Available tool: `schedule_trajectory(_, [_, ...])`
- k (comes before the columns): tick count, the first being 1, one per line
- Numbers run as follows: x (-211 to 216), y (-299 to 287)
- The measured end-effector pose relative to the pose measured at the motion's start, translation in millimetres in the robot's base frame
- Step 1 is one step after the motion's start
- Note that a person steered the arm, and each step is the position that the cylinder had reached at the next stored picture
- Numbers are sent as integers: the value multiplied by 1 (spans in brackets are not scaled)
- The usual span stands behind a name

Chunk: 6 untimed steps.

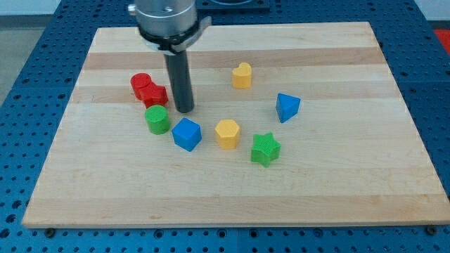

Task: Separate red star and green circle

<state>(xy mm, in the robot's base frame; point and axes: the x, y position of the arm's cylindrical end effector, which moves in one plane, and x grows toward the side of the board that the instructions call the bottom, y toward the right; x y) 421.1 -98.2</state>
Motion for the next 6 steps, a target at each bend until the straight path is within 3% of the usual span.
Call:
schedule_trajectory(2, [8, -40])
schedule_trajectory(6, [54, -53])
